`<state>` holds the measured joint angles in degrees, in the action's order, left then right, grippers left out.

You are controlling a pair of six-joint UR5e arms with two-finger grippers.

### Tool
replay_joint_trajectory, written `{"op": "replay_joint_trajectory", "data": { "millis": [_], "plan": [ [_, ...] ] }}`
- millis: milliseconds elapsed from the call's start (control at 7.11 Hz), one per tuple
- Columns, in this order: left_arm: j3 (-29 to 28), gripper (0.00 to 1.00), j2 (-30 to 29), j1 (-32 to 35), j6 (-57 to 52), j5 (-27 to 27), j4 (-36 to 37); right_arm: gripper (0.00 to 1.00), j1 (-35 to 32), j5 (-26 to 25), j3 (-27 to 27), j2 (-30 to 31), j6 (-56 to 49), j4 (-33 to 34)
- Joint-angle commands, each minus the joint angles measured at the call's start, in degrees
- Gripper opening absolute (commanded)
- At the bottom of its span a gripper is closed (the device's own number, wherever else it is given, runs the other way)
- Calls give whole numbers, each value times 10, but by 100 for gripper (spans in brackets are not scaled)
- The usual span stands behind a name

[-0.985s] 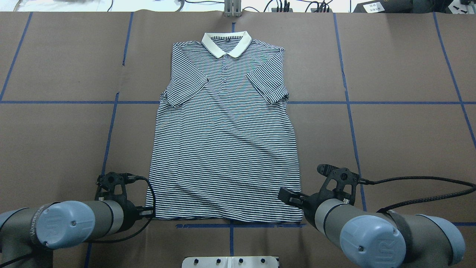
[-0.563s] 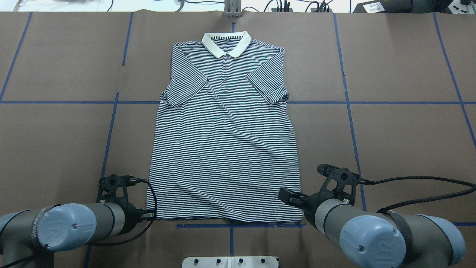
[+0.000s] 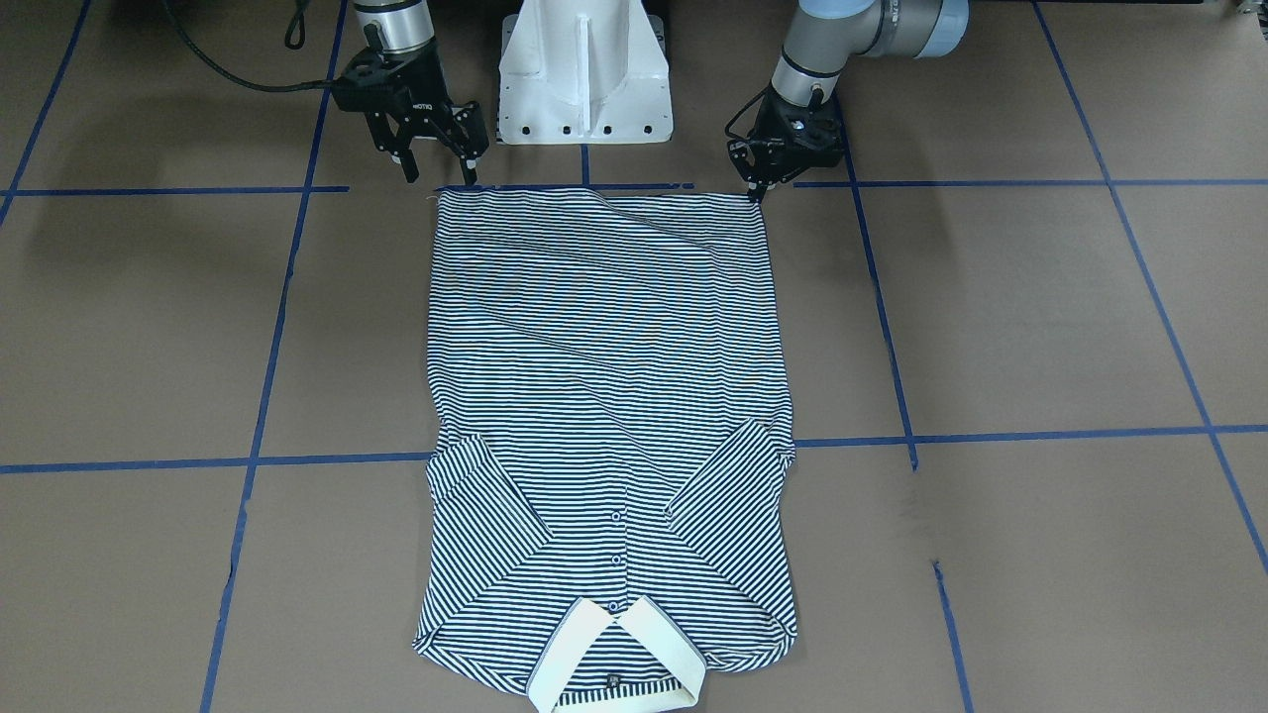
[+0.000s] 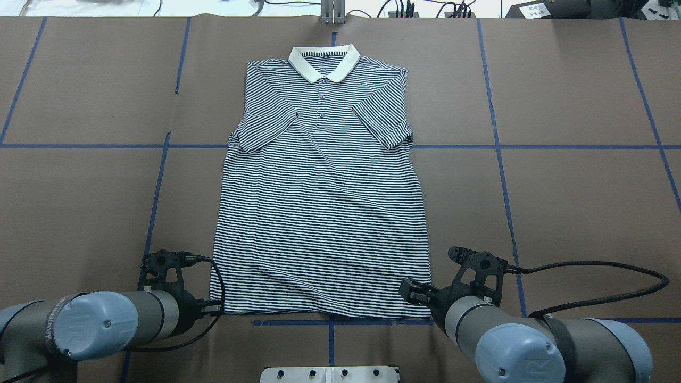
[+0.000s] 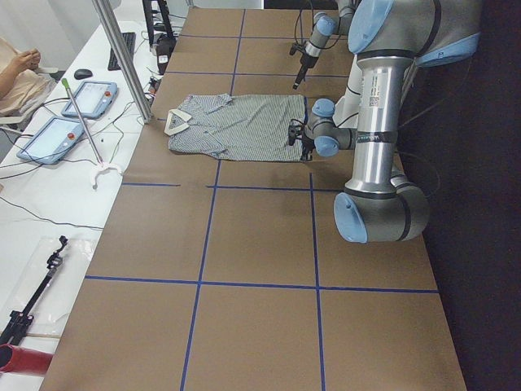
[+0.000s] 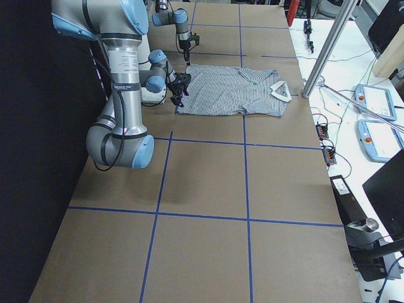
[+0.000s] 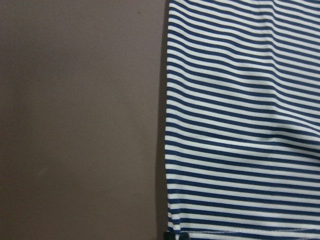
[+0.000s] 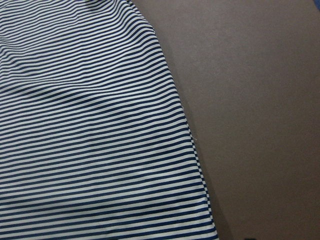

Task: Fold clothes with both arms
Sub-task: 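Grasp the hem corners with both grippers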

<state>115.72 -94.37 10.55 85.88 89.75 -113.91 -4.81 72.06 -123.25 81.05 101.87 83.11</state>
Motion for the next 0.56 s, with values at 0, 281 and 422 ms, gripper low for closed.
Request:
{"op": "replay_joint_trajectory", "data": {
  "millis": [0,281,422],
  "plan": [
    [0,0,-2,0,0,2,0,73,12,-9,27,1,1,1],
    [1,0,-2,-1,0,3,-1,52,32,-12,42,0,22,1],
    [3,0,-2,-1,0,4,-1,49,38,-22,46,-1,25,1]
  ]
}}
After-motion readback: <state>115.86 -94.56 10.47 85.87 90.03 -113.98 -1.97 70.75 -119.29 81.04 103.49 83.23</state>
